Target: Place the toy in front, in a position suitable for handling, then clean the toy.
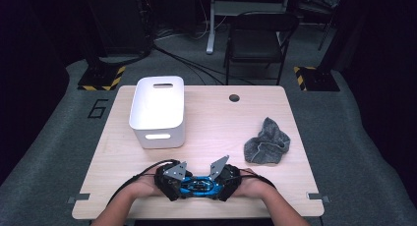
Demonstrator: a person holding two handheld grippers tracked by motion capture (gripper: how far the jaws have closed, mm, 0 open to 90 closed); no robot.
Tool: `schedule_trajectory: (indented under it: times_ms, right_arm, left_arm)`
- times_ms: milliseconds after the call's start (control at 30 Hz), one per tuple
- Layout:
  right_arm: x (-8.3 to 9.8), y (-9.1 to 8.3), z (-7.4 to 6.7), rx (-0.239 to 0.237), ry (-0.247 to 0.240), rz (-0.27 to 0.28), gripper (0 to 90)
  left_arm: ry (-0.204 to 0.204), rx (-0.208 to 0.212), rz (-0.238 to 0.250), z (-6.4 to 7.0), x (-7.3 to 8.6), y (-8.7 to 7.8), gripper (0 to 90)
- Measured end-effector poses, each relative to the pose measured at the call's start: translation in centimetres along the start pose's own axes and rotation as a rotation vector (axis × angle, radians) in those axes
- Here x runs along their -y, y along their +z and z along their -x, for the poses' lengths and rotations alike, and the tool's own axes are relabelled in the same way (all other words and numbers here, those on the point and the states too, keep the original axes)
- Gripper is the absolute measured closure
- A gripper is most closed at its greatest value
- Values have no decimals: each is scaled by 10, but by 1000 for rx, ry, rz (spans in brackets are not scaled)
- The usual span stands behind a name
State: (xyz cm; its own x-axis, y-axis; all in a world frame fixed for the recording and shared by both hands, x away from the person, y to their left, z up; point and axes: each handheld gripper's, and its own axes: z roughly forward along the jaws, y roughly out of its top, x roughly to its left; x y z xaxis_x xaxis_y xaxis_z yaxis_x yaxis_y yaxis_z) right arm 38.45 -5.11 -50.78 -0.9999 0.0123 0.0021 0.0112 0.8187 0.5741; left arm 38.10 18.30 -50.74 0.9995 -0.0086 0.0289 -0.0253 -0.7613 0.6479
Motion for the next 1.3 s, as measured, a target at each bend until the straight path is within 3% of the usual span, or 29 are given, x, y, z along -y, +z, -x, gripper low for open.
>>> schedule_trajectory:
  times_ms: [200, 367, 533, 733, 967, 1200, 1300]
  right_arm:
    - [2, 0, 2, -9, 8, 12, 248]
    - [4, -1, 3, -19, 47, 9, 198]
    - [5, -4, 4, -23, 49, 21, 189]
    - [5, -14, 5, -8, 57, 48, 180]
    - [1, -33, 10, -2, 85, 114, 180]
    - [-3, -47, 16, 29, 124, 162, 220]
    - [-5, -50, 20, 47, 147, 156, 241]
  left_arm:
    - [-27, 3, 18, -1, 1, 1, 237]
    - [-54, 9, 15, -1, 1, 1, 231]
    - [-75, 13, -2, -1, 2, -2, 231]
    - [-102, 7, 11, -1, 3, -8, 219]
    - [-135, -13, 84, 0, 5, -25, 219]
    - [-129, -30, 68, -2, 7, -31, 239]
    - [-142, -35, 64, -3, 8, -33, 252]
